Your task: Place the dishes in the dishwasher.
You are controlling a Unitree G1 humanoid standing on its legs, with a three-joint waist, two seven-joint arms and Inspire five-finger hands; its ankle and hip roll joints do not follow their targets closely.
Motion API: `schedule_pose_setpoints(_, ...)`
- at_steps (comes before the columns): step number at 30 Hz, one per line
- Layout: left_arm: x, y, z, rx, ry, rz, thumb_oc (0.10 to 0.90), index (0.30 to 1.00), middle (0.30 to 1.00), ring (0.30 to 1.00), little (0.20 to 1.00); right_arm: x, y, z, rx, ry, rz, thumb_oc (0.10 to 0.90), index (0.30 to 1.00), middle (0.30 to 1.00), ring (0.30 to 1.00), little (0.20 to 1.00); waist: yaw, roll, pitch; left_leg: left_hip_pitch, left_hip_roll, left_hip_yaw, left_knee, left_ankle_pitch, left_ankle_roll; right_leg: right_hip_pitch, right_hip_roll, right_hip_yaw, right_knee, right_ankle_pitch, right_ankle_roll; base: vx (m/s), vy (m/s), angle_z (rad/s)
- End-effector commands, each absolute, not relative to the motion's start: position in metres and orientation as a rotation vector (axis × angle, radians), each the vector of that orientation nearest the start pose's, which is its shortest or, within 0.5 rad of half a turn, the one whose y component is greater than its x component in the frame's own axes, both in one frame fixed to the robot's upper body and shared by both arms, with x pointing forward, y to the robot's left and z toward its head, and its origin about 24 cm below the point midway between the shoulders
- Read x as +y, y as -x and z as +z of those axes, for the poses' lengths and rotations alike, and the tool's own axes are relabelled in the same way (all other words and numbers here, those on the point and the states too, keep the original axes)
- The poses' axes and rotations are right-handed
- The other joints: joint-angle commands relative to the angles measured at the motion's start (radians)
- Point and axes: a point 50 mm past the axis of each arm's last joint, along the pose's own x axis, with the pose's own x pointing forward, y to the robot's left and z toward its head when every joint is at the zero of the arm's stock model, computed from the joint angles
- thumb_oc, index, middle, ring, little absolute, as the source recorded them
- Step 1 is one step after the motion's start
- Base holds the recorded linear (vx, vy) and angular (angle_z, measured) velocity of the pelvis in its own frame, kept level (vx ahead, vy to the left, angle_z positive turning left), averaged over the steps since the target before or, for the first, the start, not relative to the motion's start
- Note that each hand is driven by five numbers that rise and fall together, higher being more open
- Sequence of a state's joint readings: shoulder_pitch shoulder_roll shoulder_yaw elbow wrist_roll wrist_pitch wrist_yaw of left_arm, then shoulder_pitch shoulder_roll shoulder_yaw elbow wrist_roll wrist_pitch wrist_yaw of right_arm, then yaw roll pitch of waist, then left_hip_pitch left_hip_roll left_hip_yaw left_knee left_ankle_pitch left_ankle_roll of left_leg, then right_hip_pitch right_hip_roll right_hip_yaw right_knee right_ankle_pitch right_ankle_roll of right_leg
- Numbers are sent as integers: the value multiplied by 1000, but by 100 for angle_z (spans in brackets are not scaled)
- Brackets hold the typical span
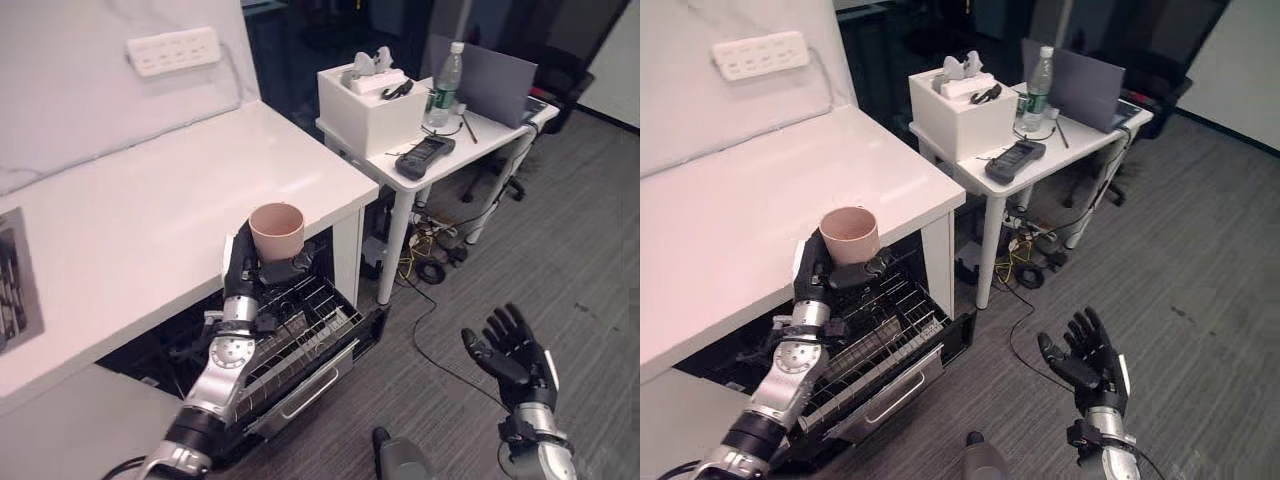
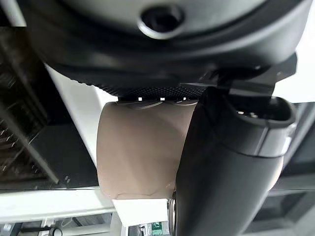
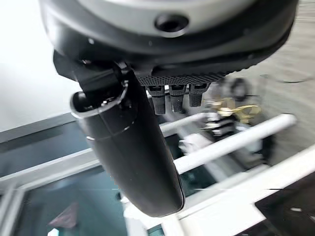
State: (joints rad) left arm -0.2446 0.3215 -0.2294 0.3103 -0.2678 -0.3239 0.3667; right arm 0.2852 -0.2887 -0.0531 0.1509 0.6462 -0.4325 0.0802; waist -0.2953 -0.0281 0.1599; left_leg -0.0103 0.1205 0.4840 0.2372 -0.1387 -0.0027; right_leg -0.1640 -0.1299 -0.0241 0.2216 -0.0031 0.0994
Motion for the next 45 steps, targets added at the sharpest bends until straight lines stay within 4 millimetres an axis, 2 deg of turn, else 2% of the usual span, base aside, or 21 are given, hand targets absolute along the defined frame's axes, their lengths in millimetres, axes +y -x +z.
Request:
schedule_pose_setpoints(1,187,-304,108,-446,-52,266,400,300,300,300,300,-261,-192,77,-467,-145,-114,800,900,900,900,900,-4,-3,-14,38,29,-57,63,-121,8,7,-85,-46,78,-86,109,-32,18,-26)
schedule_pose_setpoints(5,185,-301,106,-466,-59,339,400,300,300,300,300,-251,-195,95,-544,-102,-12,800,900,900,900,900,-2,-4,-16,42,30,-54,63,-123,7,12,-82,-47,78,-89,106,-29,20,-33)
schedule_pose_setpoints(9,172,-297,111,-549,-114,382,400,300,300,300,300,-230,-212,114,-595,-104,124,800,900,900,900,900,31,-7,-23,35,26,-77,63,-119,1,32,-79,-64,78,-103,96,-4,-8,-1)
schedule_pose_setpoints(19,149,-288,123,-736,-216,338,400,300,300,300,300,-180,-237,129,-593,-198,421,800,900,900,900,900,109,-11,-45,25,31,-114,63,-114,-17,67,-92,-125,78,-136,78,19,-39,22)
schedule_pose_setpoints(29,129,-280,116,-755,-221,207,400,300,300,300,300,-151,-255,137,-565,-254,512,800,900,900,900,900,179,-14,-49,12,30,-173,63,-113,-28,98,-91,-157,78,-158,60,35,-46,22)
schedule_pose_setpoints(37,108,-273,108,-711,-203,27,400,300,300,300,300,-134,-262,151,-589,-233,580,800,900,900,900,900,209,-16,-47,-10,24,-221,63,-107,-33,106,-78,-165,78,-166,44,21,-25,25)
schedule_pose_setpoints(45,96,-266,103,-719,-190,-66,400,300,300,300,300,-125,-271,155,-556,-227,597,800,900,900,900,900,231,-16,-44,-15,18,-258,63,-105,-36,124,-70,-172,78,-175,36,27,-20,15)
